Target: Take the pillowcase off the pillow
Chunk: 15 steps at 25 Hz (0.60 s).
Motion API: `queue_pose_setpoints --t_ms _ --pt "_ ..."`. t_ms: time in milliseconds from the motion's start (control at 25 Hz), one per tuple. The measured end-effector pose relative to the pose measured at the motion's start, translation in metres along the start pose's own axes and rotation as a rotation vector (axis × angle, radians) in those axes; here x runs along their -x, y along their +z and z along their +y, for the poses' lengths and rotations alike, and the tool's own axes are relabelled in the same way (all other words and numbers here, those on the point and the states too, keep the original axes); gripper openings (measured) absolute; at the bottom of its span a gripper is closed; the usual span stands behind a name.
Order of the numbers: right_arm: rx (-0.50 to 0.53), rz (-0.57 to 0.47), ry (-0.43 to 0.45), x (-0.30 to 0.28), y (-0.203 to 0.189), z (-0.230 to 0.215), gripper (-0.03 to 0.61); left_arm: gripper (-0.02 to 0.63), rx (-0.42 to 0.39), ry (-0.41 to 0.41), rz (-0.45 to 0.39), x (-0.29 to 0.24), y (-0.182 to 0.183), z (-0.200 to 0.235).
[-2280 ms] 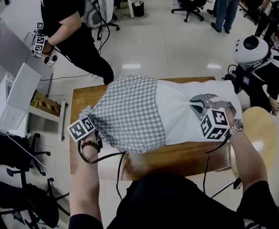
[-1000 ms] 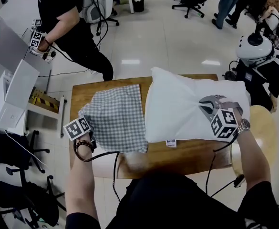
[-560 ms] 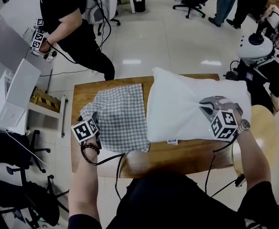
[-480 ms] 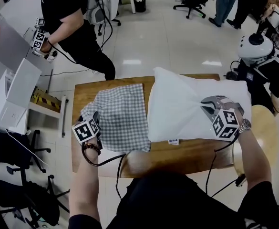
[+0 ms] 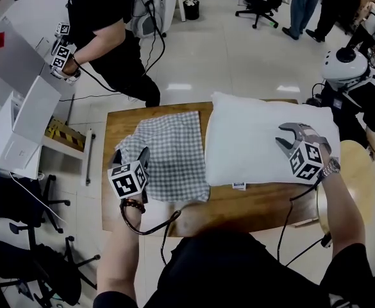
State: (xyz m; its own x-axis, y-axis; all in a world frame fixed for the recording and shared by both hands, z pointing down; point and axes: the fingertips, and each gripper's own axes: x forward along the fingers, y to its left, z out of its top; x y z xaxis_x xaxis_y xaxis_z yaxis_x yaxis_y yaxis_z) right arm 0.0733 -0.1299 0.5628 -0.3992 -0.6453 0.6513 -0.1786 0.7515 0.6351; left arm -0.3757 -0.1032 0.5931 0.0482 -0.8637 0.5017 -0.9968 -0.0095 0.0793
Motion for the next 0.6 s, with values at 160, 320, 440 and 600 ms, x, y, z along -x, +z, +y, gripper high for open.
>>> queue_pose_setpoints --t_ms 160,320,440,600 --pt "-0.057 0.002 -0.055 0.019 0.024 0.004 0.144 0.425 -0.07 -0.042 -0.066 0.022 0.005 -0.001" --pt "-0.087 -0.009 -0.088 0.036 0.035 -0.004 0.144 0.423 -0.11 -0.079 -0.075 0.027 0.011 -0.022" --pt "-0.094 -0.018 -0.111 0.043 0.059 0.012 0.144 0.42 -0.129 -0.109 -0.079 0.037 0.005 -0.02" --pt "-0.104 -0.05 -0.125 0.047 0.073 0.025 0.144 0.408 -0.149 -0.134 -0.098 0.046 0.005 -0.039"
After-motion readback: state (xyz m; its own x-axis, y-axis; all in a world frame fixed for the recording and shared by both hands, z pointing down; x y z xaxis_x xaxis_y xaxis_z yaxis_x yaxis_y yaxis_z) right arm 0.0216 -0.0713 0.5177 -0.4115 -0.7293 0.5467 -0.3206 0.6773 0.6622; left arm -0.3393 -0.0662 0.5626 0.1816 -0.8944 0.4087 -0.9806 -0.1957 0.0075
